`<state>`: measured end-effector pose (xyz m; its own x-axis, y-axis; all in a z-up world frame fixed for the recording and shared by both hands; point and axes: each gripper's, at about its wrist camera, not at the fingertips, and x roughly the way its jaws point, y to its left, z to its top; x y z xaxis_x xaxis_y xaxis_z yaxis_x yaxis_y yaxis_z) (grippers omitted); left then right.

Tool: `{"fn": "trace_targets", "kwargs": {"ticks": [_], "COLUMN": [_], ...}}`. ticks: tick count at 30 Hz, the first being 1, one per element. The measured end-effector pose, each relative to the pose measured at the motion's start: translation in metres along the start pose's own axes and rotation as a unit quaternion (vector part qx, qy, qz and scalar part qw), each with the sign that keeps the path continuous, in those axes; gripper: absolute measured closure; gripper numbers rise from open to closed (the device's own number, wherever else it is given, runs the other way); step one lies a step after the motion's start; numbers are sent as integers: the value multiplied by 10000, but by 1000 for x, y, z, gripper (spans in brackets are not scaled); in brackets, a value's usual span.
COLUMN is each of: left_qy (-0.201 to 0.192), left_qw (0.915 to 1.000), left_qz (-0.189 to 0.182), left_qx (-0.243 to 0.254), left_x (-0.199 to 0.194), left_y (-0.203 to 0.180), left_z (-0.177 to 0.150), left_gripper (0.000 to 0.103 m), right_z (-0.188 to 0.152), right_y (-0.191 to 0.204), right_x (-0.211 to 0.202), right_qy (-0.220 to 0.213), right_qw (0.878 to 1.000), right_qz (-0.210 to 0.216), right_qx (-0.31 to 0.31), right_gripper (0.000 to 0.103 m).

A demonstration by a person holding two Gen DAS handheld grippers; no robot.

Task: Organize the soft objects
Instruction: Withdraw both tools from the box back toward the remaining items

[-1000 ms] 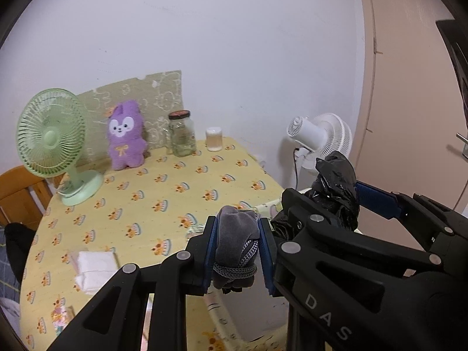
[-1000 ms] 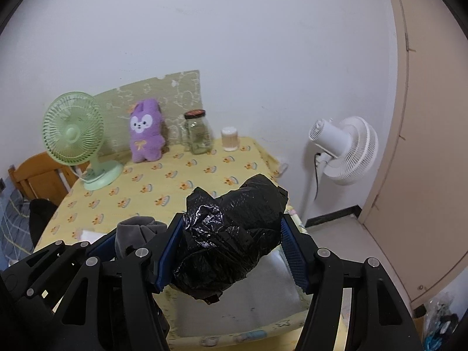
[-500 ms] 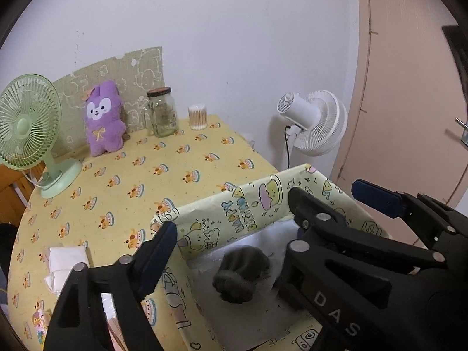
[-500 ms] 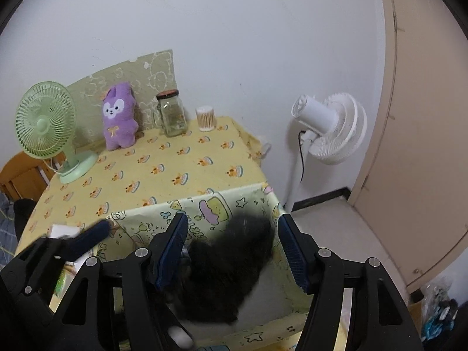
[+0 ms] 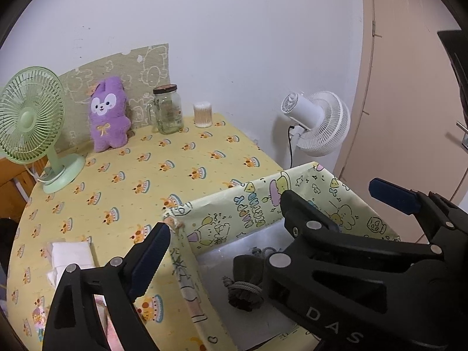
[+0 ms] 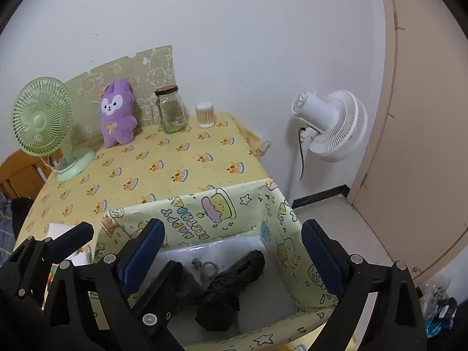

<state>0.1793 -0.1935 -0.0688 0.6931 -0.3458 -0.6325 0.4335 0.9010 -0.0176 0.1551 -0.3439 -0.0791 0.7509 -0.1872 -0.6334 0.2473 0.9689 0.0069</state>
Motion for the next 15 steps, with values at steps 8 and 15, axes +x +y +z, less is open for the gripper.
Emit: {"fn": "trace_targets", "kwargs": {"ticks": [8,15], "left_qy": [-183,-324], "left_qw": [9998,9993], "left_qz": [98,157], "left_qx": [32,-75], "left_x": [-23,-45], "left_y": [5,15], "left_z": [-1,-5], "left_gripper": [8,8], "right_z": [2,-2], "right_y": [13,26], "right_x": [-23,-43], "right_qy": [-184,-228], "right_qw": [9996,9996], "right_qz": [39,123], "right_qx": [-194,-113], "right_gripper": [7,5]}}
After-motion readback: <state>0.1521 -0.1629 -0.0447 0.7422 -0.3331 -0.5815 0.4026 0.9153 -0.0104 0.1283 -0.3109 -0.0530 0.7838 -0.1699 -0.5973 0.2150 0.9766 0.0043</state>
